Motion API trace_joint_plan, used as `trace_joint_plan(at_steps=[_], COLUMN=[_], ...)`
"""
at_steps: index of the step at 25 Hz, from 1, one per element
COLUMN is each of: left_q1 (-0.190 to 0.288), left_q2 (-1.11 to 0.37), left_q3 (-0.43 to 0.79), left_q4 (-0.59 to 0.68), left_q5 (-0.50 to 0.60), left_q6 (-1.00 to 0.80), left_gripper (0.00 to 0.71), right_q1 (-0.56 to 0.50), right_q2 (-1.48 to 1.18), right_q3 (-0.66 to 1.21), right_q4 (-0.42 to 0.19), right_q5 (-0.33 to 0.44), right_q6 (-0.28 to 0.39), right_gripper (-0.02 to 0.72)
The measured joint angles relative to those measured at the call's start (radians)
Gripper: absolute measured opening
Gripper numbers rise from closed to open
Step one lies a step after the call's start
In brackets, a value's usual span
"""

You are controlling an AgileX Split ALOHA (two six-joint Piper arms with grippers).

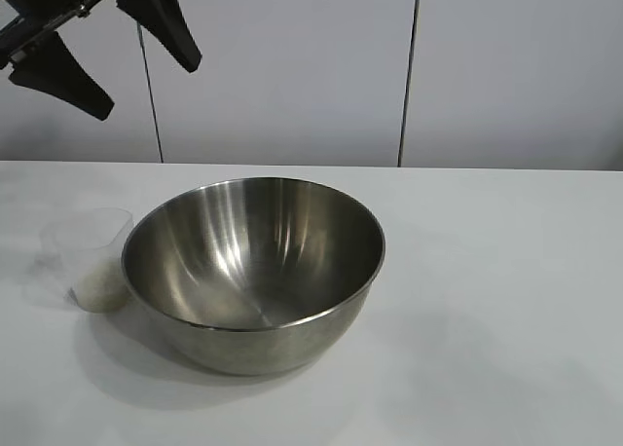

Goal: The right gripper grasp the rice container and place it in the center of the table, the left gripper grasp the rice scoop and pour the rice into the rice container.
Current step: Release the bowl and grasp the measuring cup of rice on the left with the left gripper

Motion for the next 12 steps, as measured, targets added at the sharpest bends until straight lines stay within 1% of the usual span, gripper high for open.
trace_joint_plan(at_steps=[3, 8, 12], left_q1=[0.000, 0.000, 0.000], left_q2=[0.000, 0.000, 0.000], left_q3=[0.000, 0.000, 0.000], left_q4=[-0.011, 0.008, 0.025], left_q5=[-0.030, -0.013, -0.005], left_q6=[-0.005, -0.038, -0.028], left_gripper=[0.687, 0.687, 0.687], right_q1=[0.000, 0.000, 0.000], right_q2=[0.000, 0.000, 0.000], right_q3=[0.000, 0.000, 0.000], right_q4=[0.000, 0.001, 0.001], right_q5=[0.000, -0.001, -0.003], right_q6=[0.000, 0.000, 0.000], right_gripper=[0.536, 0.536, 0.536])
